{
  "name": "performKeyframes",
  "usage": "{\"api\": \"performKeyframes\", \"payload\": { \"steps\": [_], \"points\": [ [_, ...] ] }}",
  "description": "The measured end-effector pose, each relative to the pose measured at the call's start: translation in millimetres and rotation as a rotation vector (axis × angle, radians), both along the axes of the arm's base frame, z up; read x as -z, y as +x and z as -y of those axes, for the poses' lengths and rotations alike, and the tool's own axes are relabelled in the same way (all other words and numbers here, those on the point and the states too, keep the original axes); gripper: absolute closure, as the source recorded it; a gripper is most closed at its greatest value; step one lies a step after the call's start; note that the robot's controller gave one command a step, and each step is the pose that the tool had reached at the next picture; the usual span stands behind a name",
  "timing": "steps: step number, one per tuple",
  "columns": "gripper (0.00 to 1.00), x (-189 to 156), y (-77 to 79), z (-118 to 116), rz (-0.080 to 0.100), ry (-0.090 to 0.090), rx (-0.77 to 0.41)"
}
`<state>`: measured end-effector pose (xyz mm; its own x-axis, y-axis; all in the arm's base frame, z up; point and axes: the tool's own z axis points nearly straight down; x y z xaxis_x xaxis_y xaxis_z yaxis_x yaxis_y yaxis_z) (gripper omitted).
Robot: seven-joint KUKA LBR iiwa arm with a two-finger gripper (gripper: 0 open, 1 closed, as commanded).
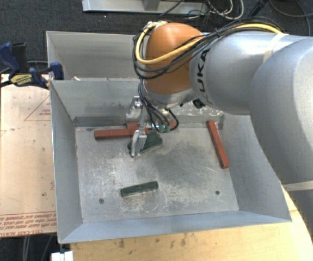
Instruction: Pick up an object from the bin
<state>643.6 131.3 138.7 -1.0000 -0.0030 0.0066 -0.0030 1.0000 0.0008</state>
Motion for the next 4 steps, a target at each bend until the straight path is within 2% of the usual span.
{"api": "performKeyframes", "payload": {
  "steps": [1, 2, 3, 4],
  "points": [
    [0.00, -5.1, 2.0, 0.4, 0.008, 0.001, 0.002],
    [1.00, 53.0, 10.4, 33.0, 0.029, 0.008, -0.067],
    [1.00, 52.9, 10.4, 33.0, 0.029, 0.009, -0.067],
    [1.00, -66.9, 1.9, 40.6, 0.009, 0.001, -0.040]
  ]
}}
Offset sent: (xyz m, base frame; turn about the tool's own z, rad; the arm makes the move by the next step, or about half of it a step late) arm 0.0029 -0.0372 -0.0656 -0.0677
